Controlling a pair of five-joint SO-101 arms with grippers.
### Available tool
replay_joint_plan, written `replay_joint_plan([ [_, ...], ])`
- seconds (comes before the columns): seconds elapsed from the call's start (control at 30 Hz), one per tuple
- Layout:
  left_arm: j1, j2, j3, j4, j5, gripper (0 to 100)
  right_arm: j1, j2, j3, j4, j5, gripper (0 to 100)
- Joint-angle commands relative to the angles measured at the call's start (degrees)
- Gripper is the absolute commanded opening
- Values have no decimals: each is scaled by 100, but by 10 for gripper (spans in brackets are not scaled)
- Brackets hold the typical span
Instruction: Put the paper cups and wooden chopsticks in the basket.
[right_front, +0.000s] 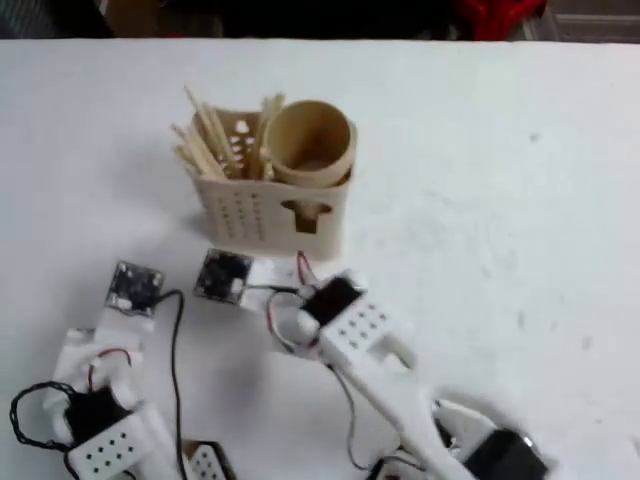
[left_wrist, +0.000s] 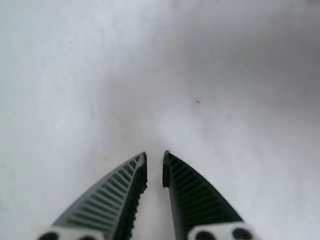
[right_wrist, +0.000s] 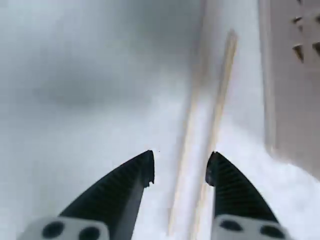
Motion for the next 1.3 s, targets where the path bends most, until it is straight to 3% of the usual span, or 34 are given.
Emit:
replay_joint_plan([
  [0.0, 66, 40, -18, 44, 9, 76, 92, 655, -9, -778, 88, 173],
  [0.37, 66, 40, -18, 44, 9, 76, 716, 2149, -492, -1464, 79, 171],
  [0.53, 66, 40, -18, 44, 9, 76, 708, 2334, -536, -1455, 53, 18],
  [0.73, 66, 40, -18, 44, 9, 76, 708, 2009, -484, -1270, -44, 18],
  [0.97, 66, 40, -18, 44, 9, 76, 699, 752, 0, -1042, -237, 16],
  [1.27, 66, 40, -18, 44, 9, 76, 734, -2360, 949, -884, -580, 16],
])
